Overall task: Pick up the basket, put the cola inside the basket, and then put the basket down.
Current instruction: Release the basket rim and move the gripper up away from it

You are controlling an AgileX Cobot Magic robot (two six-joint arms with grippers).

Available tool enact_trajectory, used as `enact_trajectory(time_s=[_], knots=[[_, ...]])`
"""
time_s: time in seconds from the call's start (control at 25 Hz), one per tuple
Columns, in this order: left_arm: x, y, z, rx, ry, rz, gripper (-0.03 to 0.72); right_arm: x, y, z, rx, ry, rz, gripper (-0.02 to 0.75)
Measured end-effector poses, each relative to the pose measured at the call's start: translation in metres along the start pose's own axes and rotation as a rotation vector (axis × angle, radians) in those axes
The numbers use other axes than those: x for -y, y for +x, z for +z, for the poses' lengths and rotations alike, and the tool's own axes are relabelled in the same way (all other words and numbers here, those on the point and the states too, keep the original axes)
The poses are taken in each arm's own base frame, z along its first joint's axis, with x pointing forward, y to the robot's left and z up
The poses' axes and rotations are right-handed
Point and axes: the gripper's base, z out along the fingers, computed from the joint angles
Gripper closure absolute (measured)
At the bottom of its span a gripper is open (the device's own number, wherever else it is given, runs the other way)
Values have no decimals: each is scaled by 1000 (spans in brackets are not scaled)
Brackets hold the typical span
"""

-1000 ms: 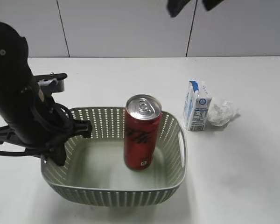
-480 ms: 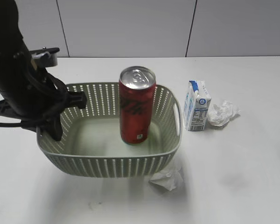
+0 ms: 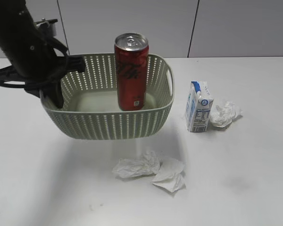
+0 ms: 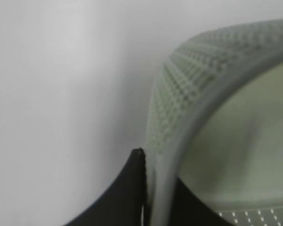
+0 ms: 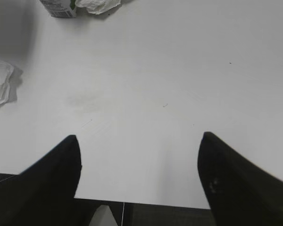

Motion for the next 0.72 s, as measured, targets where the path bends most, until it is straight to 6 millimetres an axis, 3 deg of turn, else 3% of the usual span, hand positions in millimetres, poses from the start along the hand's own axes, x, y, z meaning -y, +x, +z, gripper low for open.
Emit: enact_trajectory(time_s=[0.24,0.4,0.72], knots=[[10,-46,13,-1,0,13,688,-1,37,-27,160,0,-6,143],[5,-72,31,2,-3,4,688,-2,56,-41,260,-18,-6,143],[-13,-88,72,-66,-40,-15,688,-3,94,-50,425,-7,-91,143]])
